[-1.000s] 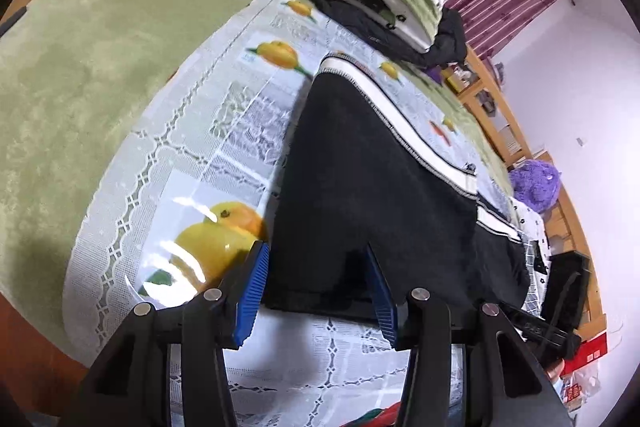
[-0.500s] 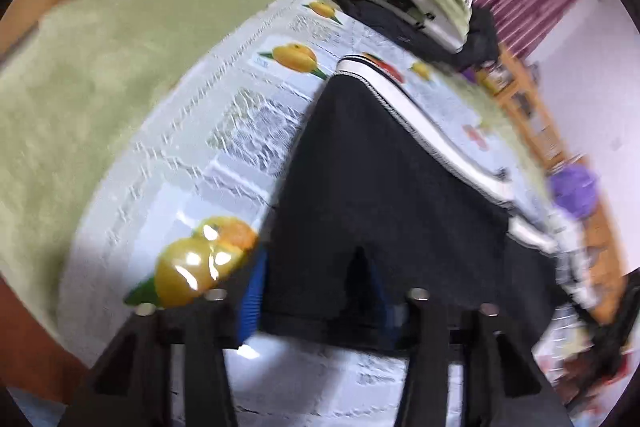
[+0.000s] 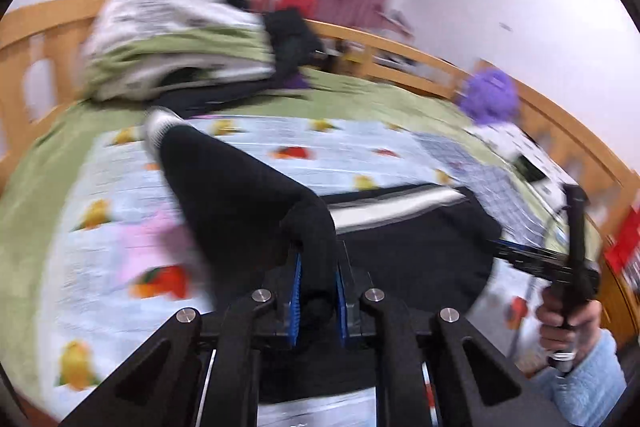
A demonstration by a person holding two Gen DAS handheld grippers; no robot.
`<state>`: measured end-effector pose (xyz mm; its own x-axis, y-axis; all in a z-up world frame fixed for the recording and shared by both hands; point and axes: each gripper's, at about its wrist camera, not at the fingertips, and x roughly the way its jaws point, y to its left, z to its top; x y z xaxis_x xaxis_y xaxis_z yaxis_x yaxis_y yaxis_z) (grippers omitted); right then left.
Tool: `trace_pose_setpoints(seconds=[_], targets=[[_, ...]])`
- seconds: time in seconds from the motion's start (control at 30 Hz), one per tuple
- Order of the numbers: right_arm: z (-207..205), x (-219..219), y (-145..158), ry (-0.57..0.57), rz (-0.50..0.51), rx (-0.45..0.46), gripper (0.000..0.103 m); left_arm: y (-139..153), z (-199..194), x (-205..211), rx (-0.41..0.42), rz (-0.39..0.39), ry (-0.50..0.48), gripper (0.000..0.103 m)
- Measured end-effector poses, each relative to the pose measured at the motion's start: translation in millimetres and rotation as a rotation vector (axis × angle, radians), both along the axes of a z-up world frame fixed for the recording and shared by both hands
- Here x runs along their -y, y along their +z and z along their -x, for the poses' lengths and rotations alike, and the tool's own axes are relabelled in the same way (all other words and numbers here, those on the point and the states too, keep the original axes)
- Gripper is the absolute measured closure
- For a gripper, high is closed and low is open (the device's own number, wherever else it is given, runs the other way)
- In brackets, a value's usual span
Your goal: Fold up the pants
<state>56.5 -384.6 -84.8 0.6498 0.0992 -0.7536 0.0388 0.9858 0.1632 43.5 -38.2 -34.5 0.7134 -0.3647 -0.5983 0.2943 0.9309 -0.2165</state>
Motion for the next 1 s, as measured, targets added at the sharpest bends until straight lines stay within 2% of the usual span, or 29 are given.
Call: trace_pose_setpoints(seconds=[0.13, 0.23, 0.3, 0.37, 0.47, 0.57, 0.6, 0.7, 0.77, 0.87, 1.0], targets=[[13, 22, -8, -0.038, 0.014, 0.004, 0.063, -38, -15, 58, -0.089, 0.004, -0.099, 0.090], [15, 27, -10, -0.030, -0.028, -0.004, 0.063, -74, -18, 68, -0.185, 0.031, -0.143, 0.090], [15, 23, -12, -0.006, -0.042, -0.005, 0.063, -87, -15, 66, -0.224, 0.033, -0.164, 0.090], [11, 13, -15, 0.032, -0.052, -0.016, 0.063, -87, -7, 61, -0.227, 0.052, -0.173, 0.087], [0, -5, -19, 0.089, -0.096, -0.031, 0.062, -74, -1, 45, -0.219, 0.128, -0.191, 0.076], [-14, -28, -21, 0.147, -0.151, -0.045, 0.060, -61, -3, 31, -0.200, 0.157, -0.161, 0.055], [-19, -37, -21, 0.167, -0.165, -0.050, 0.060, -58, -3, 25, -0.191, 0.151, -0.141, 0.047], [-32, -64, -22, 0.210, -0.175, -0.056, 0.059, -55, -5, 6, -0.182, 0.136, -0.093, 0.047], [-39, -84, -24, 0.234, -0.159, -0.071, 0.059, -57, -11, -5, -0.197, 0.087, -0.032, 0.047], [-45, -107, -27, 0.241, -0.127, -0.081, 0.059, -61, -21, -19, -0.200, -0.038, 0.049, 0.047], [-47, -124, -26, 0.247, -0.081, -0.049, 0.059, -60, -34, -38, -0.174, -0.133, 0.093, 0.048]])
